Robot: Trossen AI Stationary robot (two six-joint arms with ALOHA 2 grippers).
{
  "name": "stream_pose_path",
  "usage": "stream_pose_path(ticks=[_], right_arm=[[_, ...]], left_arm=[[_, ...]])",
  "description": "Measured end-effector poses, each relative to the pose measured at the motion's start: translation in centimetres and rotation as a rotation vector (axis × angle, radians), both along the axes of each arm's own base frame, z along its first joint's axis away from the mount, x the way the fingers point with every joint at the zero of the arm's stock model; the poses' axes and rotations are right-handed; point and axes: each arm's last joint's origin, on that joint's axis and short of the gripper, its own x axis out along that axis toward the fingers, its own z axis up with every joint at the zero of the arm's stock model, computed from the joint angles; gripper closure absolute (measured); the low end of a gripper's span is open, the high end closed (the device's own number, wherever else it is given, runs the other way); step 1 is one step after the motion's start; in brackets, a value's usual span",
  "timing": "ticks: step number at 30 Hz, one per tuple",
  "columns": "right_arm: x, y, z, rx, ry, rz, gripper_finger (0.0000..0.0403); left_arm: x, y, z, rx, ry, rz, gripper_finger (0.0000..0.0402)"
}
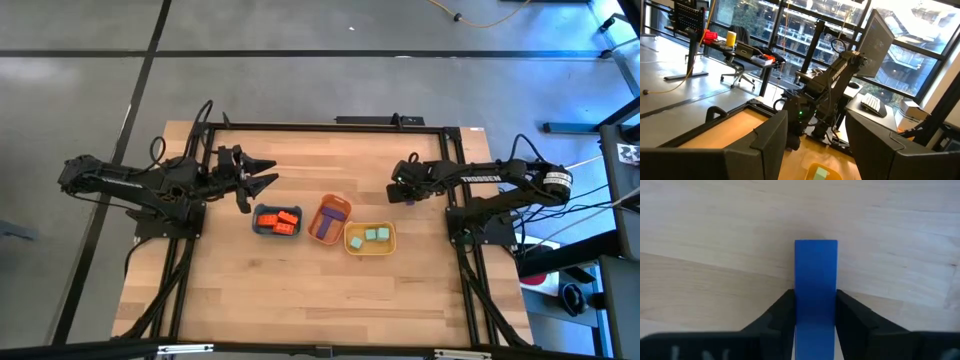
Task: Sort & place blocks by color
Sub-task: Put the purple rectangular block into the orange bin
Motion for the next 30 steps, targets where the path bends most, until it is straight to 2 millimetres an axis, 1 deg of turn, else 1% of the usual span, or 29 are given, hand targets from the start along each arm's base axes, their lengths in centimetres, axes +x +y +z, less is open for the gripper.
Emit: stream_pose_path(ticks=[3, 7, 10, 14, 18, 22, 26, 30], right_arm=[[0.0, 0.0, 0.0, 0.0, 0.006, 0.027, 0.0295], [-0.3, 0.3, 0.5, -0.003, -0.004, 0.079, 0.0295], [-0.9, 1.0, 1.4, 0.011, -0.016, 0.114, 0.0295], [-1.0, 2.0, 3.2, -0.05, -0.115, 0.183, 0.0295], [0.0, 3.1, 5.4, -0.144, -0.351, 0.259, 0.0295], [1.8, 4.2, 7.8, -0.265, -0.64, 0.317, 0.0295], [3.8, 4.8, 9.9, -0.369, -0.907, 0.352, 0.0295], [5.3, 5.1, 11.9, -0.462, -1.083, 0.407, 0.0295]], left_arm=[[0.0, 0.0, 0.0, 0.0, 0.0, 0.0, 0.0209], [0.0, 0.0, 0.0, 0.0, 0.0, 0.0, 0.0209], [0.0, 0.0, 0.0, 0.0, 0.0, 0.0, 0.0209], [0.0, 0.0, 0.0, 0.0, 0.0, 0.001, 0.0209], [0.0, 0.0, 0.0, 0.0, 0.0, 0.001, 0.0209], [0.0, 0.0, 0.0, 0.0, 0.0, 0.003, 0.0209], [0.0, 0.0, 0.0, -0.001, 0.0, 0.004, 0.0209], [0.0, 0.0, 0.0, -0.001, 0.0, 0.004, 0.0209]])
